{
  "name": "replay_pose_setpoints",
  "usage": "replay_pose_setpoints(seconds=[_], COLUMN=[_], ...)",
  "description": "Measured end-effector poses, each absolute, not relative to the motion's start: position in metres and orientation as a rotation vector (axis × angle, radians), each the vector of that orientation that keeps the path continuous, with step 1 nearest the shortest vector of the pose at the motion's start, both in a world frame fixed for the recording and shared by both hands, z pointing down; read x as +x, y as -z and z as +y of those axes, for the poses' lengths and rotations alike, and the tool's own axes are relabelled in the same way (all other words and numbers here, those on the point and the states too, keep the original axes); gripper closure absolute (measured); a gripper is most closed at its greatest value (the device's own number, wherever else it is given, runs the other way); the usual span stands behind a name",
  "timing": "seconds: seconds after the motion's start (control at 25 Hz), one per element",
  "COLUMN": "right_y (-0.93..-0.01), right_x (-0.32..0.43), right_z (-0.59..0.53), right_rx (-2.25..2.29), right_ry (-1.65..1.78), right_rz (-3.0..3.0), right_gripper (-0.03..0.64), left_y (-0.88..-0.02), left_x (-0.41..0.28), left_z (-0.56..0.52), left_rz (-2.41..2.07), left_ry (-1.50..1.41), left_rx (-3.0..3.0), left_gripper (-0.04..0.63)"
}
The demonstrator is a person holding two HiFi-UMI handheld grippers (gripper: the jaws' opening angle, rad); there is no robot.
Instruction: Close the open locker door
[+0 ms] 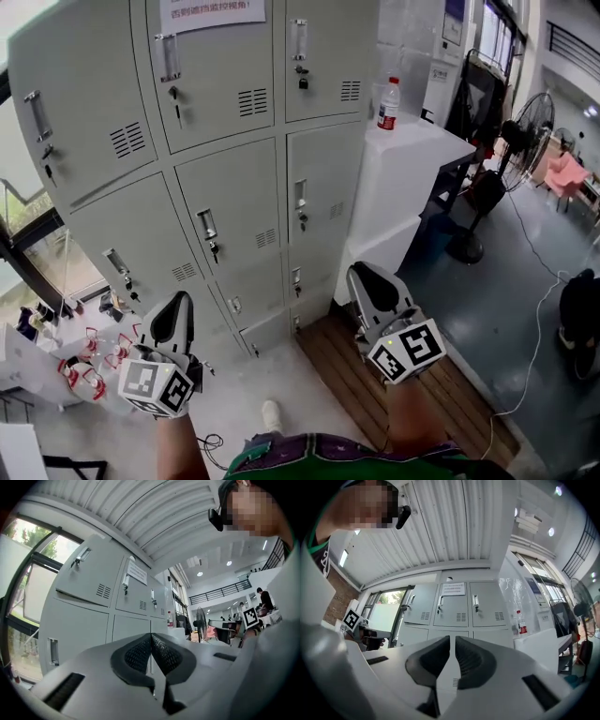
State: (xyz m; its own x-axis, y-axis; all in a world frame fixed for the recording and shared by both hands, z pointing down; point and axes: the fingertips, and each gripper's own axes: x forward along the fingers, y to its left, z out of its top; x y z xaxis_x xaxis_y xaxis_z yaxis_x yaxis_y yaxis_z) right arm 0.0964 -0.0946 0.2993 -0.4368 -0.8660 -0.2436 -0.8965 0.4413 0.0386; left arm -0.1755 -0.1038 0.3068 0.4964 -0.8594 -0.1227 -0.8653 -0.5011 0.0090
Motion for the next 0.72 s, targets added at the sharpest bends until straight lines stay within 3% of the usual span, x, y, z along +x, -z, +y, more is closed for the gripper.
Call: replay_pose_setpoints(seconds=[0.72], right_y=[-0.308], right_x=[0.115], right_z=[-0.047], right_rx=[-1.640], right_ry=[-0.203], right_rz=[2.475], right_gripper=[0.612], left_y=[-0.306], left_x=[-0.172], left_z=[-0.038], left_rz=[1.623], left_ry=[-0.202], left_rx=[-2.548], left_gripper=[0.575])
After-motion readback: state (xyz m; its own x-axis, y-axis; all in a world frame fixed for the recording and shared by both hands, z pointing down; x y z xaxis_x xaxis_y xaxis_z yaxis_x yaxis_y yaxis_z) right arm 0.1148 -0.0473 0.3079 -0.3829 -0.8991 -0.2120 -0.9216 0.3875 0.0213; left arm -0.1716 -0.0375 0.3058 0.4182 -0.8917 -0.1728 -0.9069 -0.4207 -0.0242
